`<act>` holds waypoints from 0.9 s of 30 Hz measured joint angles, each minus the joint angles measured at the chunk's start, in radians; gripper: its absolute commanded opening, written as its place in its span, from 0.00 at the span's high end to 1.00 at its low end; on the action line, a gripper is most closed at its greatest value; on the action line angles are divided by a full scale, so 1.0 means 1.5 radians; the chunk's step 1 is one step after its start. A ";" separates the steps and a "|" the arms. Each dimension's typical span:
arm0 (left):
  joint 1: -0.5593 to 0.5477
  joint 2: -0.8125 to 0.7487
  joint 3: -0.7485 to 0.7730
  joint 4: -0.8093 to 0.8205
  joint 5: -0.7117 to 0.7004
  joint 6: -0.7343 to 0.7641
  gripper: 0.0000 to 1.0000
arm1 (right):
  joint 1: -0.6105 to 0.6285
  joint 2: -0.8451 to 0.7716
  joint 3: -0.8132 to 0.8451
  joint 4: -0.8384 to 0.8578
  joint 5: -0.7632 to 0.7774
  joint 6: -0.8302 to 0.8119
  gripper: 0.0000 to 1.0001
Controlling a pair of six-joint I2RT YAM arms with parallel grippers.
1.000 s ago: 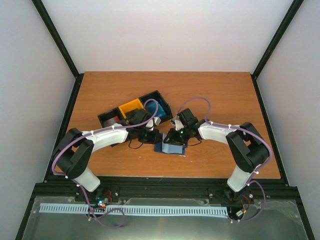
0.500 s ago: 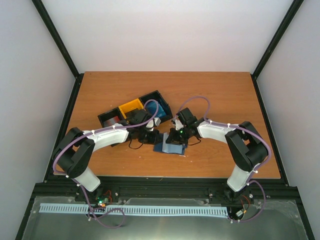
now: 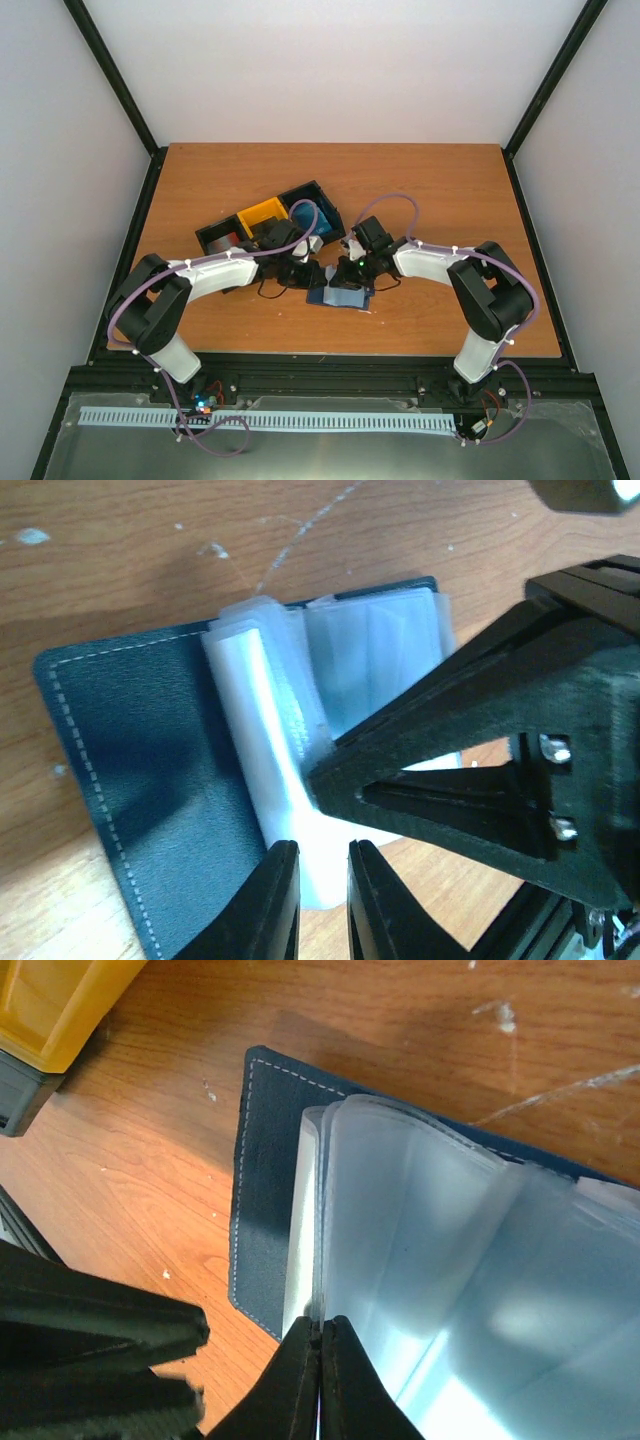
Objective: Put the credit cards into the card holder
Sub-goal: Open the card holder at the center of the board.
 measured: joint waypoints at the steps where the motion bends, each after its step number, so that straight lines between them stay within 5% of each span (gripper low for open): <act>1: 0.000 -0.001 -0.002 0.007 0.007 0.001 0.81 | 0.000 0.000 -0.001 0.004 -0.002 0.001 0.97; 14: 0.000 0.007 -0.063 0.137 0.128 0.027 0.93 | 0.000 -0.001 -0.030 0.045 -0.025 0.028 0.97; 27: 0.000 0.052 -0.094 0.154 0.077 0.042 0.96 | -0.001 -0.020 -0.033 0.044 -0.031 0.042 0.97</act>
